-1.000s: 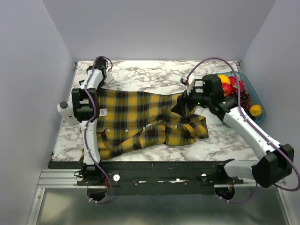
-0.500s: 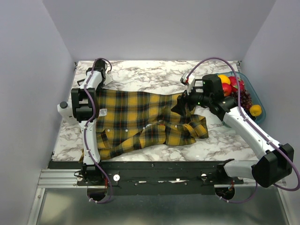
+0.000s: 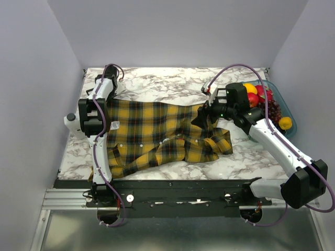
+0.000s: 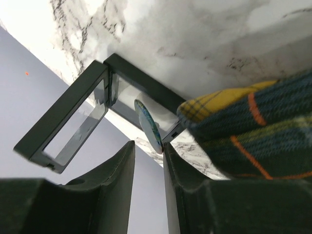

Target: Remove the brooch from the garment

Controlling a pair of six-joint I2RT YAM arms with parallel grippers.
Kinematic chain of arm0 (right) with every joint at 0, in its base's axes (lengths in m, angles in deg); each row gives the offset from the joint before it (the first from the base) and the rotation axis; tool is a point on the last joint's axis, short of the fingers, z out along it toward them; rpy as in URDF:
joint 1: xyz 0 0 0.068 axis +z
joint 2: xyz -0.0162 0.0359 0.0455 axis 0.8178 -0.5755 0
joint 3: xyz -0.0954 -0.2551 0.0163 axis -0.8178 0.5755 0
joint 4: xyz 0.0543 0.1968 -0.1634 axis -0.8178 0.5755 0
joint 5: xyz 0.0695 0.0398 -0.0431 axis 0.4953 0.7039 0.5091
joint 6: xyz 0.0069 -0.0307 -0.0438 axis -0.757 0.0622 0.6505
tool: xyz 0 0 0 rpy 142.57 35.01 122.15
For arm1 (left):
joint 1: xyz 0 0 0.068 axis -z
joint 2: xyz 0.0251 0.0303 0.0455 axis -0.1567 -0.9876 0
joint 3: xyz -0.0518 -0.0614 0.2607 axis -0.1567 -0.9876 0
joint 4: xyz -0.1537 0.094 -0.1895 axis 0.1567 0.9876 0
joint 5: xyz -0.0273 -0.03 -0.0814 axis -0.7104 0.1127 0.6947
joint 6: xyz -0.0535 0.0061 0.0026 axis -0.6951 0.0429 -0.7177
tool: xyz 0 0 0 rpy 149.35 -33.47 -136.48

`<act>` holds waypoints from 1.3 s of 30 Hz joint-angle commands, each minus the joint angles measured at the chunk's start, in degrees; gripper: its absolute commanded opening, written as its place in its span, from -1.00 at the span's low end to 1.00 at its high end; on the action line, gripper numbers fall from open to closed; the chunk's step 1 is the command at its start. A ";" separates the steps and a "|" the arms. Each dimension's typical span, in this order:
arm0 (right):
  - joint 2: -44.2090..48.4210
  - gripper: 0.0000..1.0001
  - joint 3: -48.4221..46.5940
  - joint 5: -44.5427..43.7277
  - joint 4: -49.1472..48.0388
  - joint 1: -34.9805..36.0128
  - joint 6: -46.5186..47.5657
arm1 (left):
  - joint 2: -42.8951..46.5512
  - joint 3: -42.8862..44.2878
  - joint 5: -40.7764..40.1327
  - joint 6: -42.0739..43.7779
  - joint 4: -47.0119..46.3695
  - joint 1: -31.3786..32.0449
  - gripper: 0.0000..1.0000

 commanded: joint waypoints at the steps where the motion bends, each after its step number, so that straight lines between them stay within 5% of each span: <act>1: -0.05 0.83 -0.56 -0.41 -0.20 -0.32 0.50 | 3.62 -0.04 -1.51 1.09 3.03 -0.24 -0.24; 18: 0.92 0.83 0.32 -0.58 -0.38 -0.59 0.58 | 3.79 3.64 1.90 -1.54 8.11 0.11 -0.24; 28: 1.27 0.83 -0.30 -1.99 1.99 -0.68 5.68 | 16.86 0.14 29.83 -13.05 19.38 2.22 -0.16; 37: -2.41 0.45 -1.35 6.16 7.88 -0.59 17.37 | 34.71 -20.59 69.98 -17.88 19.57 7.13 -0.14; 39: -4.43 0.41 -2.32 7.93 7.62 -0.32 17.37 | 36.39 -27.24 73.62 -20.95 17.20 9.33 -0.14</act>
